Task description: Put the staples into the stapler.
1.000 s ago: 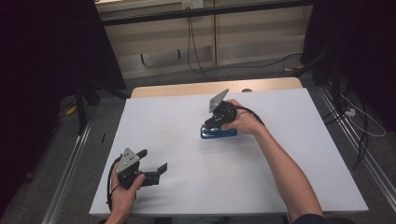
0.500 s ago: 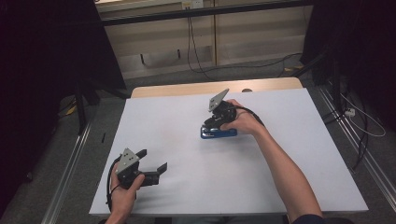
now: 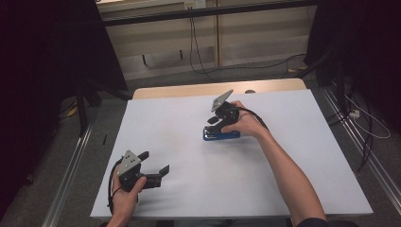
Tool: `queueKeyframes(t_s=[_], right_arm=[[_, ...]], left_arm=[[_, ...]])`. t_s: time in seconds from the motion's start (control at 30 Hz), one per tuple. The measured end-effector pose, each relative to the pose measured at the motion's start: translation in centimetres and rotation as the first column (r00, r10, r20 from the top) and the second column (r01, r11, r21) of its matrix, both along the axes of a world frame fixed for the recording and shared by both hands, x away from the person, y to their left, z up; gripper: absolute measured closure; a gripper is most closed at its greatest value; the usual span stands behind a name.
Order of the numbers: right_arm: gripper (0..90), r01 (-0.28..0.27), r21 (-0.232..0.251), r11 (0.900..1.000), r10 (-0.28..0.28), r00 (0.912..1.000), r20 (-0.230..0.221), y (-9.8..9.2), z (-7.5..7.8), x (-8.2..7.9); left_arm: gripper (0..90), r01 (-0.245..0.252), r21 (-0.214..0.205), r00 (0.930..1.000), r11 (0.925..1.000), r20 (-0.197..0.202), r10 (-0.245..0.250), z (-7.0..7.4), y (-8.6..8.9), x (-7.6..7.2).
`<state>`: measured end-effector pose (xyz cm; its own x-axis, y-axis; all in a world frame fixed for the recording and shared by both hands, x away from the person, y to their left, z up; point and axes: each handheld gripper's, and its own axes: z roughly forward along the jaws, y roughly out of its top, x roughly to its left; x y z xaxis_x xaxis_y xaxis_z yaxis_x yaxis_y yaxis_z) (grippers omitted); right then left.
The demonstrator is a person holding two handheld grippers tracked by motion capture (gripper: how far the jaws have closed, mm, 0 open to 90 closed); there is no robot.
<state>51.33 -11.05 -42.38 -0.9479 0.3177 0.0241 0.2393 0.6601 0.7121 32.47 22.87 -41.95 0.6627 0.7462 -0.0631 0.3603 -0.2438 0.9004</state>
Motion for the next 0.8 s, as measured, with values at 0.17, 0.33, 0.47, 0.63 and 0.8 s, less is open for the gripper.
queueKeyframes(t_s=[0.17, 0.33, 0.47, 0.63, 0.8], right_arm=[[40.7, 0.07, 0.027, 0.9972, -0.07, 0.9975, -0.006, 0.0, 0.1, -0.1], [29.1, 0.176, 0.081, 0.981, -0.175, 0.9843, -0.019, -0.9, 0.2, 0.0], [19.9, 0.253, 0.077, 0.9645, -0.25, 0.9675, -0.037, -1.6, -0.2, -0.2], [11.7, 0.351, 0.122, 0.9285, -0.349, 0.9364, -0.034, -2.6, -0.2, -0.4], [11.2, 0.423, 0.171, 0.89, -0.426, 0.9044, -0.017, -3.4, 0.0, -0.7]], left_arm=[[4.6, -0.007, -0.002, 1.0, 1.0, -0.001, 0.007, 0.0, 0.1, 0.0], [4.6, -0.01, 0.001, 0.9999, 1.0, -0.003, 0.01, 0.0, 0.1, 0.1], [4.6, -0.007, 0.005, 1.0, 1.0, -0.004, 0.007, 0.0, 0.1, 0.1], [4.6, -0.013, 0.002, 0.9999, 0.9999, -0.006, 0.013, -0.1, 0.1, 0.1], [4.6, -0.013, 0.002, 0.9999, 0.9999, -0.009, 0.013, -0.1, 0.0, 0.1]])
